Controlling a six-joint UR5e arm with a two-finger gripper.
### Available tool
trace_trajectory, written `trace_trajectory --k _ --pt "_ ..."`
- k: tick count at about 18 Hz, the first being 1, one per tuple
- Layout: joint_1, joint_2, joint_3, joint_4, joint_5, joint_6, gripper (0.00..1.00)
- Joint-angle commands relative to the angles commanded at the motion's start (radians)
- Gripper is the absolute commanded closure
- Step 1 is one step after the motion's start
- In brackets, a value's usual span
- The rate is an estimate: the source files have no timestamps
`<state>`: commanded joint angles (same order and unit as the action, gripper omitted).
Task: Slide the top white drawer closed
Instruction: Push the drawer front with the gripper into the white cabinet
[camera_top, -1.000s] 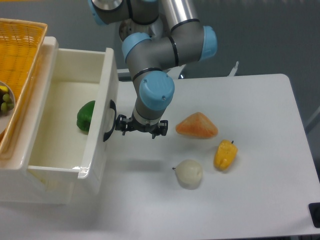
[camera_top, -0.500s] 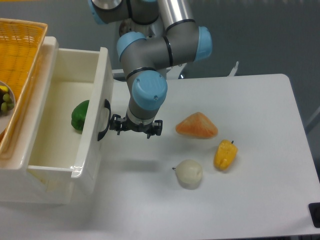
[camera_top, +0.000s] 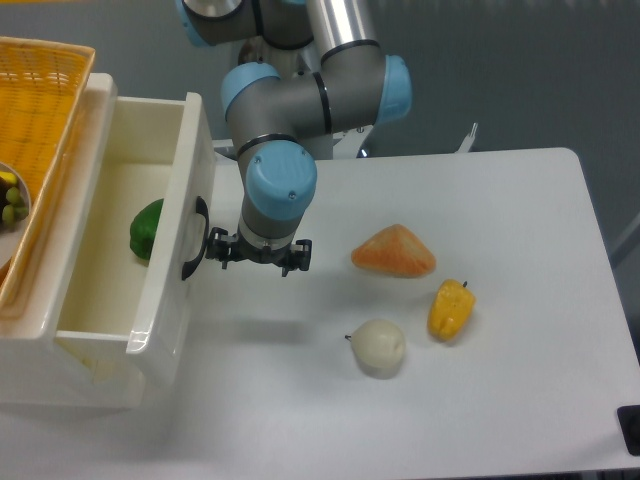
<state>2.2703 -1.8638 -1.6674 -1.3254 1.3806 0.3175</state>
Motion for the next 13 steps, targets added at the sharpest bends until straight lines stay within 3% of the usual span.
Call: trace_trajectory --k 13 --pt "-0.067 0.003 0.002 0.003 0.006 -0.015 0.0"
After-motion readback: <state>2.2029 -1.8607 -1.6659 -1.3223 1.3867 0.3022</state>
